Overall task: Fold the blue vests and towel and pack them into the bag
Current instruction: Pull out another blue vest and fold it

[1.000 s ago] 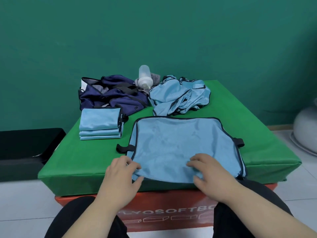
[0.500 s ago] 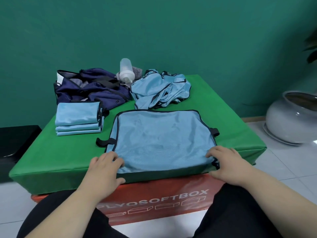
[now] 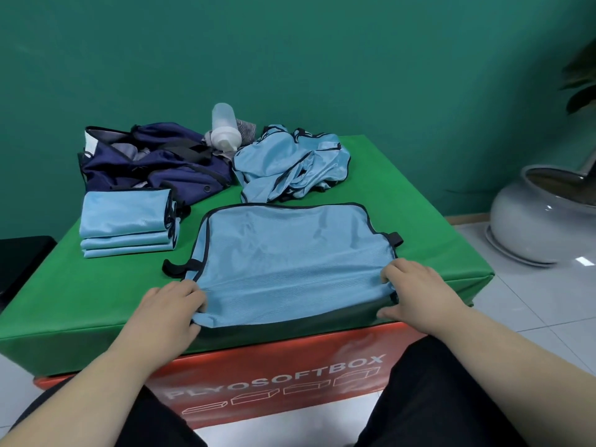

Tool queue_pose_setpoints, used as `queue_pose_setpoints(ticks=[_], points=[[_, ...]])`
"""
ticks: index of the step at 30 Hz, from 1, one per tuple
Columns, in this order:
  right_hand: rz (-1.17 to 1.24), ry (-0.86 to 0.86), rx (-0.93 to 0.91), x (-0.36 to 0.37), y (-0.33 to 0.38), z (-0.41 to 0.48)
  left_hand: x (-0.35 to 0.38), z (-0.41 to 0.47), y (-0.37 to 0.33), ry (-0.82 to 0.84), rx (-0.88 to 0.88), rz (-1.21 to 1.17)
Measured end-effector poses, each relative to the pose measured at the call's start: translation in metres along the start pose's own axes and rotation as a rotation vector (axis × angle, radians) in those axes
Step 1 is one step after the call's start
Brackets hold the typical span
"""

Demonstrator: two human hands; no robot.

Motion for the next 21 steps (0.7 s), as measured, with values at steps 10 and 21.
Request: queue_pose_setpoints(ticks=[10,21], points=[[0.026,-0.068,0.033,-0.005,-0.002,0.006,-0.022,-0.004,0.003,-0.114,-0.161,-0.313],[0.636,-0.098,0.200,-0.031,-0.013,-0.022,-0.019,-0.017,0.020,-0.120,-0.351,-0.547]])
Point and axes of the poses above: each hand's wrist, its own z-axis towards the middle knuckle, its own x-axis out of the palm, y = z × x, the point moved 7 cm from there along z, towards the middle knuckle, and after that the axes turned 7 degrees about x, right-handed, at the moved point
